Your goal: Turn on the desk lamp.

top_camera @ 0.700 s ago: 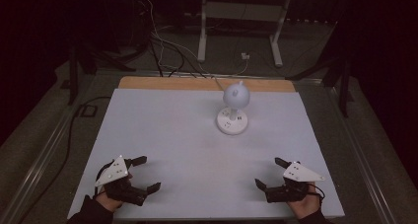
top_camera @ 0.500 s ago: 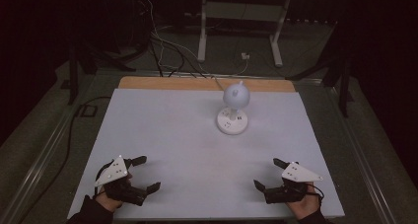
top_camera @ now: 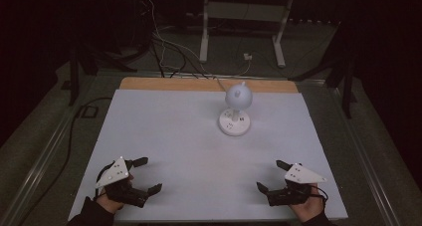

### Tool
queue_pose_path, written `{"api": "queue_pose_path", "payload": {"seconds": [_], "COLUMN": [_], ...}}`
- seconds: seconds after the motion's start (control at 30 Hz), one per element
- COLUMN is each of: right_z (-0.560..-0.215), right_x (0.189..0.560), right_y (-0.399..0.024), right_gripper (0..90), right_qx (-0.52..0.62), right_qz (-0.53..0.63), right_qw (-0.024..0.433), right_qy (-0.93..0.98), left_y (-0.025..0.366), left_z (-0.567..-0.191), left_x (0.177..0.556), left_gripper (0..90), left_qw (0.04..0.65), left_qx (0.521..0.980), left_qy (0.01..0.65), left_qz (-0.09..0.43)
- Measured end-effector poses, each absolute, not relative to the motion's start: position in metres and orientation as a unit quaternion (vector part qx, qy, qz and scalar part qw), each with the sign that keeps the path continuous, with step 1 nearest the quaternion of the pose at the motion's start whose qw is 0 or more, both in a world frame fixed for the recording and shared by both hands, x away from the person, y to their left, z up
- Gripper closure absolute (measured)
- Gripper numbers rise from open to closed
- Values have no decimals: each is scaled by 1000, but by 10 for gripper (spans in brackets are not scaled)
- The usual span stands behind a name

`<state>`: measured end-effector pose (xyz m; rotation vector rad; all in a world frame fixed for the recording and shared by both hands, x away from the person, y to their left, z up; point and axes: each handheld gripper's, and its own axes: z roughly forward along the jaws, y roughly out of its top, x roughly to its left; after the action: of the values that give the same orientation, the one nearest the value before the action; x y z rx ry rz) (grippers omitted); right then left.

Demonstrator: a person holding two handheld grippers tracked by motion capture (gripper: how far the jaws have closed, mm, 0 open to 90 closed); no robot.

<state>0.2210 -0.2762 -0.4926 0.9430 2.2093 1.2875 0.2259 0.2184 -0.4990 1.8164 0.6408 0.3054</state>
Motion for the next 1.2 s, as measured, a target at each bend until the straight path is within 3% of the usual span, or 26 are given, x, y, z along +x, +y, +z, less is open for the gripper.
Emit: {"api": "queue_pose_path", "payload": {"seconds": [0.8, 1.2], "right_z": [-473, -455], "right_x": [218, 225], "right_y": [-256, -257], "right_gripper": [0, 0], "right_qx": [319, 323], "right_qz": [473, 486], "right_qw": [157, 169], "right_qy": [806, 794], "left_y": [217, 217], "left_z": [-499, -499], "left_x": [226, 226], "left_gripper": [4, 4], "left_qw": [561, 563], "left_qx": [772, 770], "left_qy": [269, 270], "left_qz": [131, 130]}}
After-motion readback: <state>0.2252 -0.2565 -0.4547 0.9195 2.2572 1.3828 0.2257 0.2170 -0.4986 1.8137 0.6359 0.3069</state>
